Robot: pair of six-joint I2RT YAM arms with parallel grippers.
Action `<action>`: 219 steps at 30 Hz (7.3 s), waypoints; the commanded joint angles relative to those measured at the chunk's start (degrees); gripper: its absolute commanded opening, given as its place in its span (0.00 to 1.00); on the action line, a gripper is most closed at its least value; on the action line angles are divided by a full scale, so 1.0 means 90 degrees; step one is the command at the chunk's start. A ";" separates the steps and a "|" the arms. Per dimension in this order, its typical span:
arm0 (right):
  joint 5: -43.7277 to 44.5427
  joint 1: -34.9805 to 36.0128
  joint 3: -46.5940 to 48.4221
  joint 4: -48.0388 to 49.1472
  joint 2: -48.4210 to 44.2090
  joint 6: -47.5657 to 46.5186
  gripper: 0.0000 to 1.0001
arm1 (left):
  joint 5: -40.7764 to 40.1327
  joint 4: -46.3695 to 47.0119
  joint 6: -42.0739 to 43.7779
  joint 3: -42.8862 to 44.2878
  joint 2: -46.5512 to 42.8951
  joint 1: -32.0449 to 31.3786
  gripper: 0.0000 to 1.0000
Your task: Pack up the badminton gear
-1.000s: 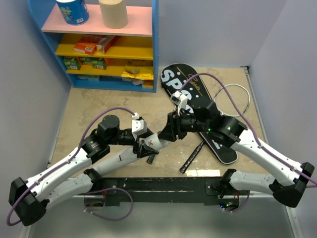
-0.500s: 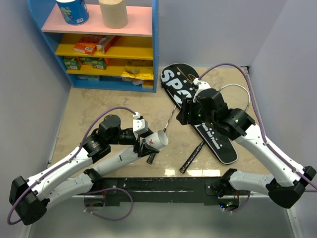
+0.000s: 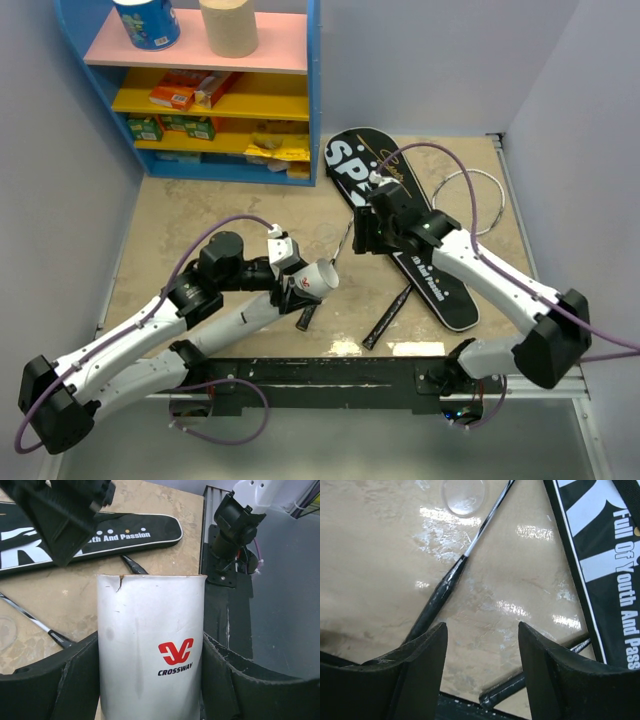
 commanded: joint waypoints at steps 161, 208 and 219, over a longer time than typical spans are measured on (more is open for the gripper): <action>-0.4938 0.0996 -0.0670 0.2634 -0.1966 -0.0057 0.00 | 0.0439 0.0608 -0.0154 0.0121 -0.0438 -0.0026 0.09; -0.4216 0.1377 -0.1207 0.4197 -0.0941 0.1027 0.49 | 0.0361 0.0677 -0.0095 0.0072 -0.0613 -0.0026 0.08; -0.3932 0.1211 -0.1822 0.4382 -0.1097 0.1291 0.52 | 0.0410 0.0755 -0.0134 0.0052 -0.0731 -0.0026 0.08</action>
